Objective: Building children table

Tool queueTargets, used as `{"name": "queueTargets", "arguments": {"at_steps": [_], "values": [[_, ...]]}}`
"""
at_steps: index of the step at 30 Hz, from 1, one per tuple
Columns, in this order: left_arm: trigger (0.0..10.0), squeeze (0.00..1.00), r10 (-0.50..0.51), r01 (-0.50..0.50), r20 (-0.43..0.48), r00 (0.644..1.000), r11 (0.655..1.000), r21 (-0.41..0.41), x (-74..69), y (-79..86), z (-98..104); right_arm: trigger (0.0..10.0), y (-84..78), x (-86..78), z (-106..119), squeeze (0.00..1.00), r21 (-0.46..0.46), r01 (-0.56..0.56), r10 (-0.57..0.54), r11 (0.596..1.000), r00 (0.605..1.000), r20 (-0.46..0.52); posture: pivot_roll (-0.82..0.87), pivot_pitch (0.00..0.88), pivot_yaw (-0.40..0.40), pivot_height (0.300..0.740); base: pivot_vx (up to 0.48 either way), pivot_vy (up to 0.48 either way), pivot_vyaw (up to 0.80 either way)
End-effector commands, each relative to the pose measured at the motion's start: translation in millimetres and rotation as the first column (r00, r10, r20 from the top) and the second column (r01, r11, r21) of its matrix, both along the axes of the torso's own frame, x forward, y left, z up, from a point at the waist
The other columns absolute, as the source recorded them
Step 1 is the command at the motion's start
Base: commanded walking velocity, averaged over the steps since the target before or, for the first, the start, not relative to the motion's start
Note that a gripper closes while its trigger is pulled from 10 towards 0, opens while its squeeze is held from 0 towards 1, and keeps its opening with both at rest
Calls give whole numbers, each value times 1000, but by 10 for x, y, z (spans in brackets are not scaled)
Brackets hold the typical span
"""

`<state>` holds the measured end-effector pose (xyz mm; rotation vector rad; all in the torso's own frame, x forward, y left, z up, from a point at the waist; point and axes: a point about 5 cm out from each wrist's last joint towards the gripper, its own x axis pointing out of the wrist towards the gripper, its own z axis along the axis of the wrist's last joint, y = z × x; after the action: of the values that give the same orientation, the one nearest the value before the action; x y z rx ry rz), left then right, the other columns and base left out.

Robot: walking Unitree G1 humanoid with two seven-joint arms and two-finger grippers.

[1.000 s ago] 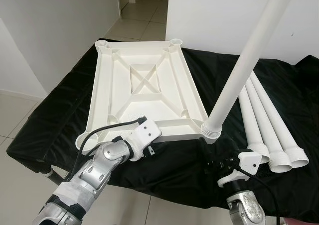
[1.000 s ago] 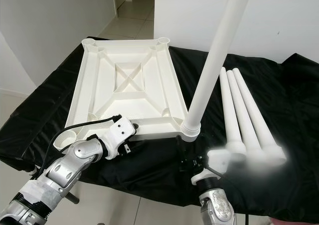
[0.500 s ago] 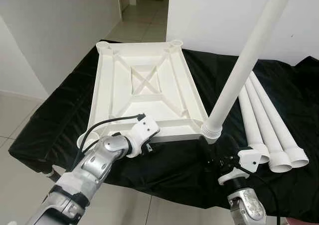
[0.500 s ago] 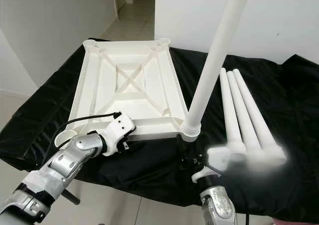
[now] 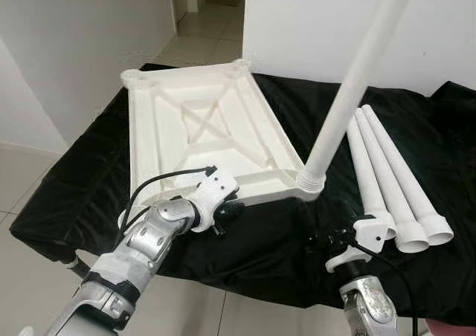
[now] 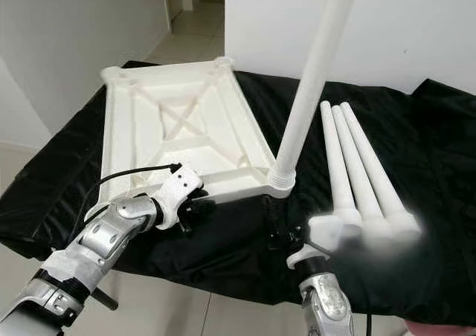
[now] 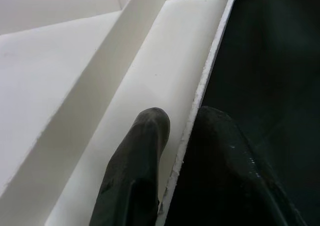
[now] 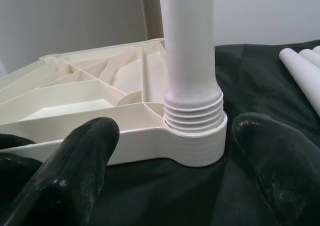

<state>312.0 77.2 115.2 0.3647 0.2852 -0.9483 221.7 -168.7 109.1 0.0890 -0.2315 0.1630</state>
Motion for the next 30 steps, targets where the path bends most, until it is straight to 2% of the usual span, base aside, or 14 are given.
{"name": "queueTargets", "arguments": {"at_steps": [1,7,8,13,14,16,17,22,23,24,25,26,27,30], "values": [[0,0,106,-104,-25,994,993,55,10,133,-135,10000,2,9,-40,0,-4,-2,2,1000,1000,-18,-47,15,-6,740,0,0,0],[0,0,108,-107,-12,994,992,61,6,101,-133,10000,-2,41,-38,0,-12,-4,4,1000,1000,-15,-42,14,-8,740,0,0,0],[10000,0,96,-95,-8,995,994,56,0,73,-125,10000,-2,48,-39,0,-13,-5,4,1000,1000,-15,-41,13,-8,740,0,0,0],[10000,0,43,-44,19,999,998,51,-37,-1,-101,10000,-2,61,-40,0,-16,-5,5,1000,1000,-16,-41,16,-8,740,0,0,0],[10000,718,17,-17,3,1000,1000,16,-73,-54,-94,10000,-4,79,-38,0,-21,-5,5,1000,1000,-16,-42,20,-8,740,0,0,0],[10000,718,13,-13,-5,1000,1000,1,-82,-67,-91,10000,-4,84,-37,0,-22,-5,5,1000,1000,-16,-42,20,-8,740,0,0,0],[10000,1000,19,-20,-24,1000,1000,-21,-87,-79,-87,10000,-7,92,-35,0,-25,-5,5,1000,1000,-15,-42,20,-8,740,0,0,0],[10000,1000,5,-7,-33,999,999,-43,-105,-103,-71,10000,-11,101,-32,0,-27,-5,5,1000,1000,-15,-42,20,-8,740,0,0,0],[10000,1000,-14,11,-44,999,998,-70,-127,-129,-39,10000,-17,114,-27,0,-33,-6,5,999,1000,-14,-42,29,-5,740,0,0,0],[10000,0,-45,40,-48,998,994,-97,-155,-146,4,10000,-16,129,-26,0,-49,-12,11,999,1000,-12,-42,32,-3,740,0,0,0],[10000,0,-45,40,-48,998,994,-97,-155,-146,4,10000,-16,129,-26,0,-49,-12,11,999,1000,-12,-42,32,-3,740,0,0,0],[10000,0,-87,80,-37,996,982,-173,-176,-141,137,10000,4,168,-31,0,-74,-29,28,997,999,-14,-38,36,0,740,0,0,0],[10000,0,-88,81,-28,996,976,-204,-162,-119,201,10000,22,187,-34,0,-88,-42,41,995,999,-15,-37,37,2,740,0,0,0],[10000,0,-66,63,-6,998,966,-250,-110,-54,321,10000,54,216,-42,0,-92,-59,57,994,998,-19,-35,40,8,740,0,0,0]]}}
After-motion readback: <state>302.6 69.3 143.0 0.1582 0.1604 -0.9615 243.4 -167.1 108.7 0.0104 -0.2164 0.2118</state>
